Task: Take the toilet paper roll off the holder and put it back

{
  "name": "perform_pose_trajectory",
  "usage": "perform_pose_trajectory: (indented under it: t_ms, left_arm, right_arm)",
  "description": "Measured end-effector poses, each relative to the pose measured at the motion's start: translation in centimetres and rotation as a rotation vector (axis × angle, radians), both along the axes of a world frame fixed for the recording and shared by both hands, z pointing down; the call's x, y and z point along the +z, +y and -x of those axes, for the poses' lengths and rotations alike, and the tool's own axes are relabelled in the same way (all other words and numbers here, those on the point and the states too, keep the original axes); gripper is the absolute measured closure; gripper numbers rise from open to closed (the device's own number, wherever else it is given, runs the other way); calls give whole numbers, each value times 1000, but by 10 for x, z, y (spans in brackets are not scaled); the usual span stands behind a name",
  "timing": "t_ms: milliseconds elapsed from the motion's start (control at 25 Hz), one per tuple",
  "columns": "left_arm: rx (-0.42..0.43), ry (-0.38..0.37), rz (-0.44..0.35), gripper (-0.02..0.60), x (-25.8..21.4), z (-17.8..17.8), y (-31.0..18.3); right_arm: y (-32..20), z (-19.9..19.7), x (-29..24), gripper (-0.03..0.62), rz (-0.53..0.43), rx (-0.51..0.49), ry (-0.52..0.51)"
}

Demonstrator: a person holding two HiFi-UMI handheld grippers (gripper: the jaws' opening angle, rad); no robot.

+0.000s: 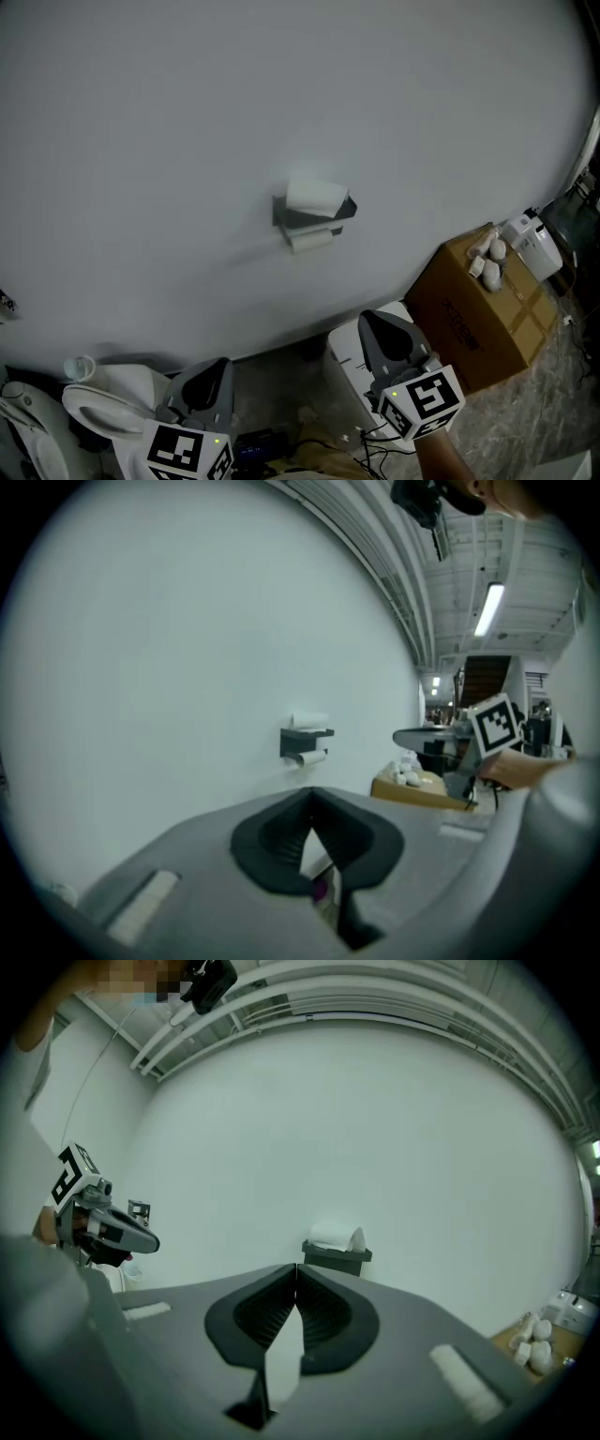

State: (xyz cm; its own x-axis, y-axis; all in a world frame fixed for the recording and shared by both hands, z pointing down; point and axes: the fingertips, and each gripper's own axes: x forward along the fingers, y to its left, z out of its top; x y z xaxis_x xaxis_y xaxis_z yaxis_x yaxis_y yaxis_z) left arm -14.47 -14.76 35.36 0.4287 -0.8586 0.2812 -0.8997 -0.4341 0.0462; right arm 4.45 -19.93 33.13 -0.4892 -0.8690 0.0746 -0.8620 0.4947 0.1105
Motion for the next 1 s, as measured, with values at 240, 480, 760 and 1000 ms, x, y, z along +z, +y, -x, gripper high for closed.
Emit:
perform_pose_trajectory:
  t_ms: [240,480,760,1000]
  left_arm:
    - [15,-1,-2,586,1,3,15]
    - [22,-1,-10,586,0,4,25]
    - [29,5,-17,586,-1,2,30]
    - [29,10,-19,586,-1,2,34]
  right_arm:
    - [25,3,10,589,24,22,-24]
    - [40,5,12,589,29,34,-38]
    - [46,6,10,589,26,41,-58]
    - [51,2,14,589,39,54,-66]
